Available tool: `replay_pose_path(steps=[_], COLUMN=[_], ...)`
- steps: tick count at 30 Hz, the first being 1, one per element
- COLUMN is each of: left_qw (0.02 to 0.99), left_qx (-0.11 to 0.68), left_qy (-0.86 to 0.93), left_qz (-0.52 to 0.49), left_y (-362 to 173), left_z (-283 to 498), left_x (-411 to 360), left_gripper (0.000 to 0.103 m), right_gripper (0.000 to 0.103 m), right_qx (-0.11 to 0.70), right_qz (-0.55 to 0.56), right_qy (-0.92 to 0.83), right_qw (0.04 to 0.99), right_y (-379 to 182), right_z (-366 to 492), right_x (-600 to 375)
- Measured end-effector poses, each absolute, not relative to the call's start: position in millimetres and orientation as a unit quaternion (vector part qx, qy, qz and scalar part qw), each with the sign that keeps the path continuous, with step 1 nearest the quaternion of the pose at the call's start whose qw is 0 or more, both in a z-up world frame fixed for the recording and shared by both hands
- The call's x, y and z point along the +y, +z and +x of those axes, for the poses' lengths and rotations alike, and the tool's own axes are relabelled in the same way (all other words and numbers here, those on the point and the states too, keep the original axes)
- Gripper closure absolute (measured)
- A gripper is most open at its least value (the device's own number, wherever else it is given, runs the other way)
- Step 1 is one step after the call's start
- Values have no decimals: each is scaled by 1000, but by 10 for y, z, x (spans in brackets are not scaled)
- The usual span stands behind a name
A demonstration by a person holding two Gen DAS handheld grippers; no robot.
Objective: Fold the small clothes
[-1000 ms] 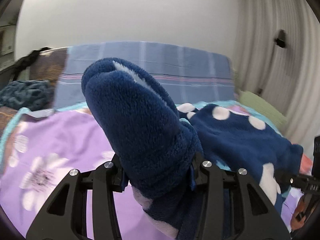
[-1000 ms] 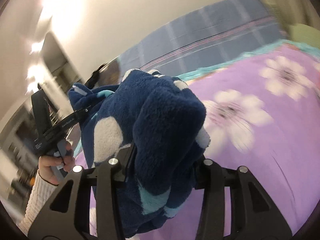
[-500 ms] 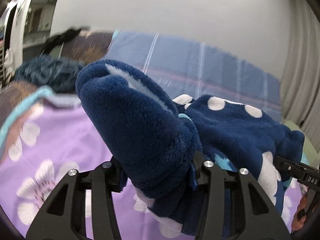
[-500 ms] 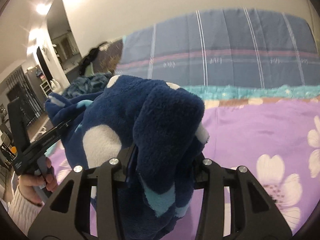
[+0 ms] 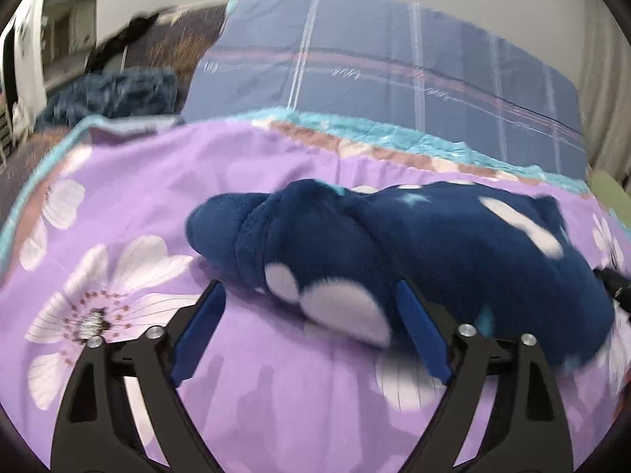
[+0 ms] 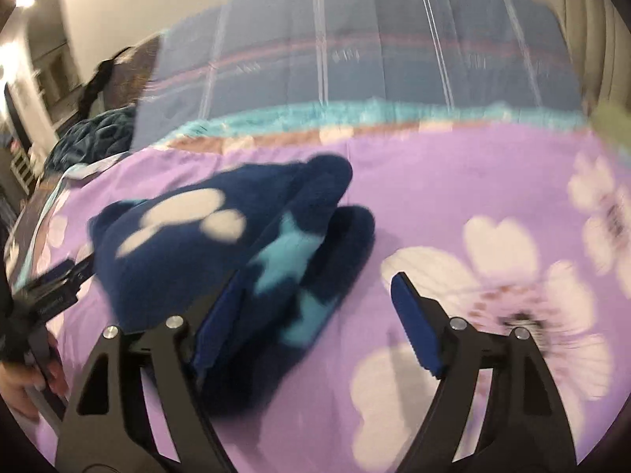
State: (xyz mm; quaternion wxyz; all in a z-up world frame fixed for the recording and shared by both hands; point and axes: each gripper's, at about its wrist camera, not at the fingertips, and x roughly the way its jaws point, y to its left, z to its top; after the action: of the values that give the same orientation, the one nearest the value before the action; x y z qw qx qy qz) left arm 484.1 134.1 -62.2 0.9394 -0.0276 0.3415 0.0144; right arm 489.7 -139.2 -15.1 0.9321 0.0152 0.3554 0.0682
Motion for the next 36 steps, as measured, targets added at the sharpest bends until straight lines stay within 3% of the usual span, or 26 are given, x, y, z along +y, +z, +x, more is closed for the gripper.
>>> replay_pose_path(steps=[6,10,21,36], left_qw=[960,967,977,978], left_qx=[279,241,193,193], left_qy=[-31,-75,-84,-74], left_qz=[11,27,15,11], left_y=[-381,-104,280,385], left_z=[3869,3050,1260,57], left_x=[1049,799,602,619], left_gripper=[1,1,1,1], right_gripper=[11,2,2,2], right_qx=[299,265,264,227], right_qz=[-39,-15,-20,-7], right_qy=[38,27,32,8], right_qw=[953,964,964,974], right_y=[78,230,460,642], right_z=[3661,2825,1336,145], right_x=[-1317,-1379,-1384,-1257])
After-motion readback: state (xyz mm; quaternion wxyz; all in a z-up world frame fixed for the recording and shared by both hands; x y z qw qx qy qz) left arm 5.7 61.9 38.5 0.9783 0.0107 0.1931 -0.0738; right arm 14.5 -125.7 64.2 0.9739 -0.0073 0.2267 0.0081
